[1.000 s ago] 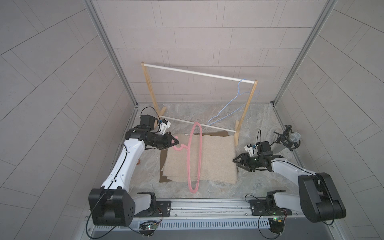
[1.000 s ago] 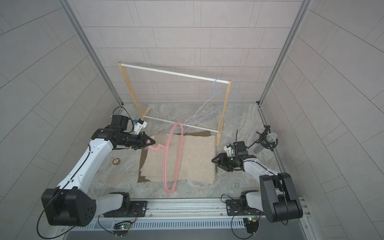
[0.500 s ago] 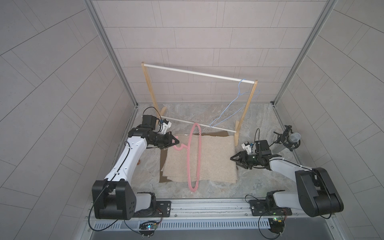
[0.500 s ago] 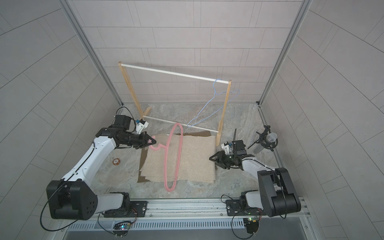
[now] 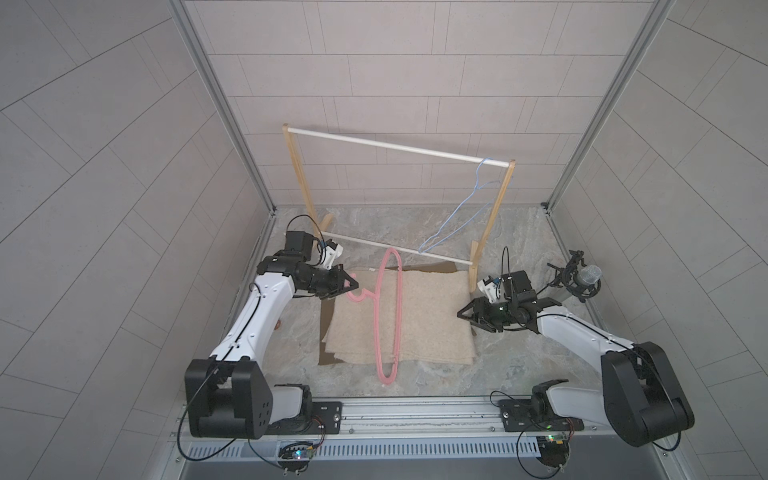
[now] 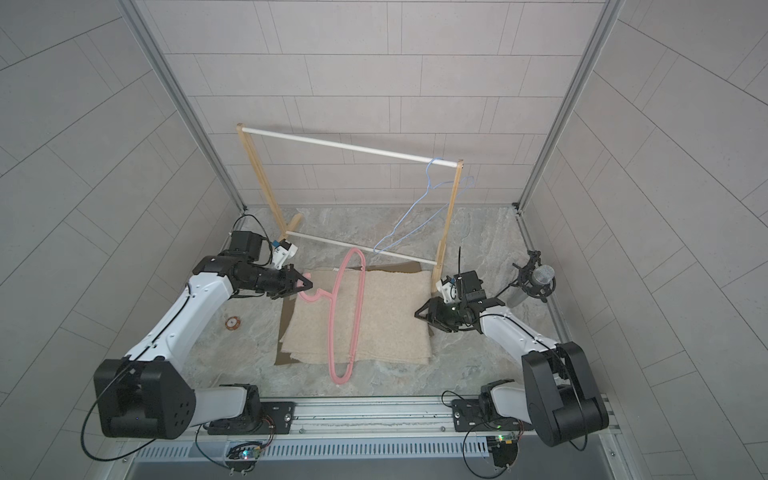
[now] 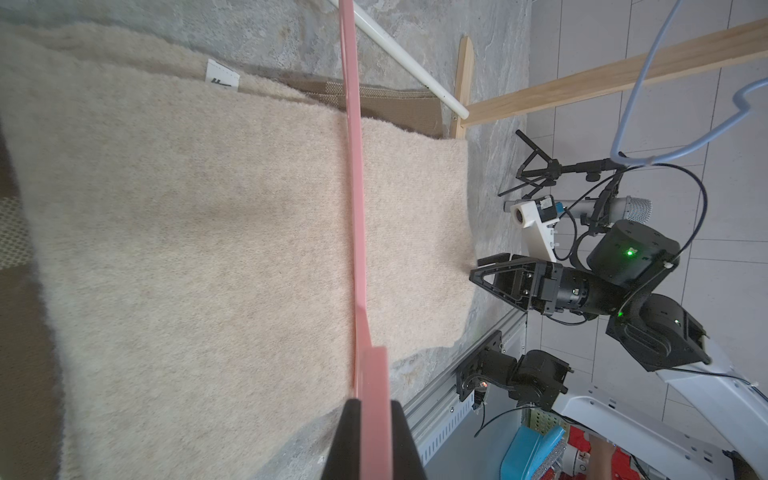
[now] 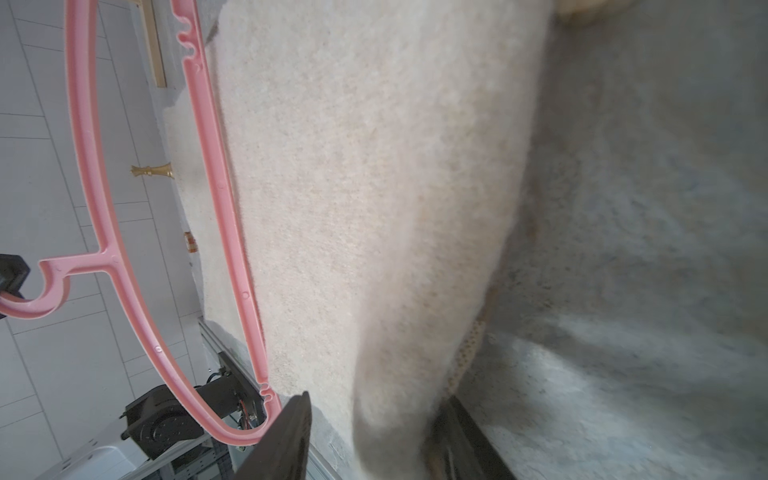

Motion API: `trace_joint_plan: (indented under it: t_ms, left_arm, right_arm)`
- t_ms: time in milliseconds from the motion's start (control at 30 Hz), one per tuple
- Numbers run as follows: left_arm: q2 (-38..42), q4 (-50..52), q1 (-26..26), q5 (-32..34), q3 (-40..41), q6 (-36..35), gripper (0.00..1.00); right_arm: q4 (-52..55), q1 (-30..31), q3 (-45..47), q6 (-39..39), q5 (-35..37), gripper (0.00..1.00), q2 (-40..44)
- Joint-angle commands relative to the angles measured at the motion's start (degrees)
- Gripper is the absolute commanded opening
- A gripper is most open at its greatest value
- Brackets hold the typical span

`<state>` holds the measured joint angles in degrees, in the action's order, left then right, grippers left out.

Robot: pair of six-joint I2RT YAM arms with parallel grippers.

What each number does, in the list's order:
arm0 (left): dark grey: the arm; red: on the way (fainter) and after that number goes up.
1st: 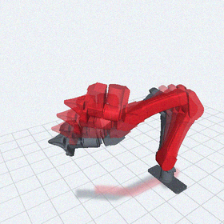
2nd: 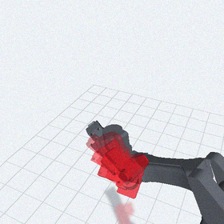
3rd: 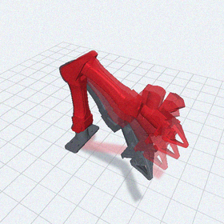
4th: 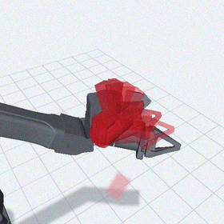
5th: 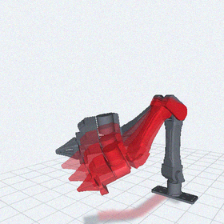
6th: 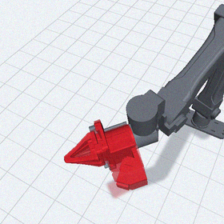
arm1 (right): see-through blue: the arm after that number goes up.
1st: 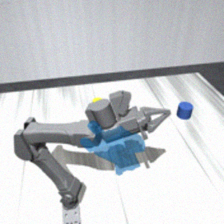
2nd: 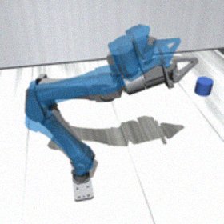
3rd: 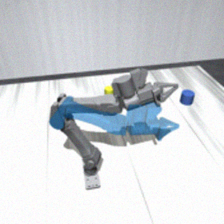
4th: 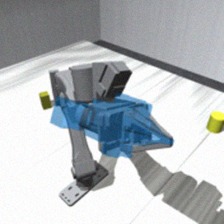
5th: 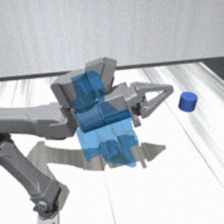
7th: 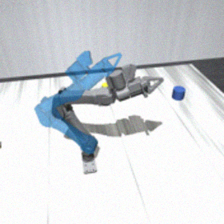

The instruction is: Hang the scarf on the hanger

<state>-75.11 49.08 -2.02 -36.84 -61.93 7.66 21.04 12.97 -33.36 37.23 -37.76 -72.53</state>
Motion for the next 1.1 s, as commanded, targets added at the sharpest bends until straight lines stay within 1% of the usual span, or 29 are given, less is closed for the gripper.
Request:
trace_joint_plan:
  t_ms: [0,167,333,400,533,633,733,800,867,967,1067]
  left_arm:
    - [-0.4,-0.7,-0.3,-0.7,0.7,-0.4,0.00]
    - [-0.5,-0.7,-0.2,-0.8,0.5,-0.3,0.00]
    - [-0.9,-0.7,-0.3,-0.6,0.5,-0.3,0.00]
    - [-0.9,-0.8,-0.3,-0.7,0.5,-0.3,0.00]
    - [-0.7,-0.7,-0.3,-0.7,0.7,-0.2,0.00]
    - [-0.6,-0.7,-0.3,-0.7,0.7,-0.2,0.00]
    - [-0.5,-0.7,-0.3,-0.7,0.8,-0.2,0.00]
    - [-0.6,-0.7,-0.3,-0.7,0.9,-0.2,0.00]
    - [-0.5,-0.7,-0.3,-0.8,1.0,-0.2,0.00]
    - [-0.5,-0.8,-0.2,-0.8,1.0,-0.2,0.00]
    - [-0.5,-0.8,-0.2,-1.0,1.0,-0.2,0.00]
  right_arm:
    - [4.5,0.4,-1.3,-2.5,5.0,0.51,1.6]
    - [7.9,1.4,-4.2,-3.7,8.0,0.52,2.8]
    - [3.0,1.5,-1.6,-0.4,4.1,0.52,1.6]
    - [1.5,1.6,-0.4,0.5,4.1,0.53,0.6]
    - [2.6,1.6,-0.2,-0.6,8.2,0.54,-0.8]
    - [3.4,1.5,-0.2,-1.1,11.0,0.58,-0.6]
    - [3.7,1.6,-0.2,-1.4,12.3,0.62,-0.6]
    - [2.9,1.5,-0.1,-1.3,11.1,0.62,-0.8]
    - [0.1,1.6,1.0,0.2,7.6,0.61,-0.7]
    - [-3.2,2.0,2.1,2.4,3.8,0.57,-0.6]
    - [-4.7,2.8,1.9,3.7,1.7,0.52,-0.5]
